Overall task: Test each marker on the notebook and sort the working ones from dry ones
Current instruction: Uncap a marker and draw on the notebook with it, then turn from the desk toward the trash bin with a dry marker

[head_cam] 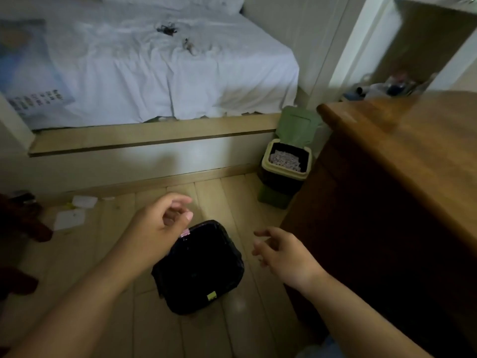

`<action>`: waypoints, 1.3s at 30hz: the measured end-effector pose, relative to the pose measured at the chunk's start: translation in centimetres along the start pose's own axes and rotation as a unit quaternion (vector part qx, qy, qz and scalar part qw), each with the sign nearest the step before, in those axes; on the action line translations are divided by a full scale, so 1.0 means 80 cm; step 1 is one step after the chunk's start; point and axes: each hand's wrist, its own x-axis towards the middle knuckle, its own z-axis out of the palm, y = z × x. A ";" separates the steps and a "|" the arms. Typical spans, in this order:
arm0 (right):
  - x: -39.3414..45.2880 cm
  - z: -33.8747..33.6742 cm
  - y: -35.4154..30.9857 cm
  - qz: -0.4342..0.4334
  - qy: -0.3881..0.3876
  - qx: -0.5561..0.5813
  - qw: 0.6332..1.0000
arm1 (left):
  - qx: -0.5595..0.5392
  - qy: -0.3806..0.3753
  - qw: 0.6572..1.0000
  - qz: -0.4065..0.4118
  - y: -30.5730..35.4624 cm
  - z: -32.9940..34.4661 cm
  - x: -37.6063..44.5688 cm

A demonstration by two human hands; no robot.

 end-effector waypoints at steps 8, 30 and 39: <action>-0.122 -0.156 -0.018 -0.114 0.129 -0.102 0.980 | -0.047 -0.094 0.983 0.152 0.154 0.111 0.035; -0.545 -0.435 0.251 0.270 0.592 -0.192 0.734 | -0.173 -0.388 0.761 0.491 0.628 0.519 -0.136; -0.555 -0.475 0.344 0.463 0.564 -0.235 0.642 | -0.149 -0.356 0.752 0.534 0.601 0.539 -0.133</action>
